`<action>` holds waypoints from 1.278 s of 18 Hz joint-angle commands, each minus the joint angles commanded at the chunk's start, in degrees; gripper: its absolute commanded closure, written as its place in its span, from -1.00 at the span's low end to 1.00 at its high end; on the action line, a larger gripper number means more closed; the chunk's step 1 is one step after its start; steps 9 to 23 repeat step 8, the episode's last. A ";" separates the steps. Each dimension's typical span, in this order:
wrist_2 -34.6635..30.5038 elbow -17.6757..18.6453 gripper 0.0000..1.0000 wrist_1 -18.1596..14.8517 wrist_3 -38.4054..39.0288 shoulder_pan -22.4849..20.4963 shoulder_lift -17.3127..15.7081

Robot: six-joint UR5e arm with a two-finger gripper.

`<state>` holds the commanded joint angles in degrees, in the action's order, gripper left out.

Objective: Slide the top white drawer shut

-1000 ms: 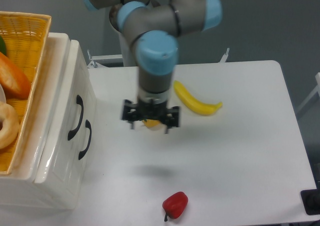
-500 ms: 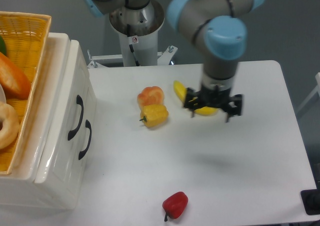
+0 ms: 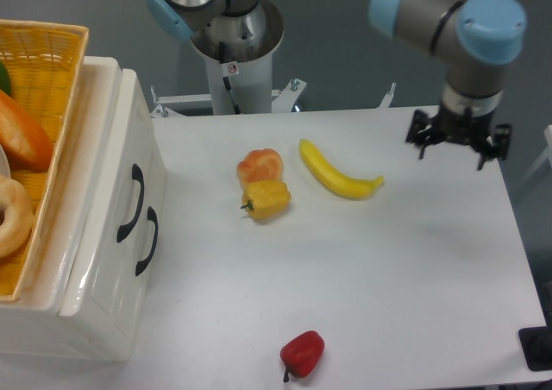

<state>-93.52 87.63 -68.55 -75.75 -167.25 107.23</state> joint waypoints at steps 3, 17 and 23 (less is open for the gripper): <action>0.09 0.09 -1.00 -0.26 -2.03 -1.40 -0.35; 0.88 1.41 -1.00 0.00 -3.00 -2.29 -0.44; 0.88 1.41 -1.00 0.00 -3.00 -2.29 -0.44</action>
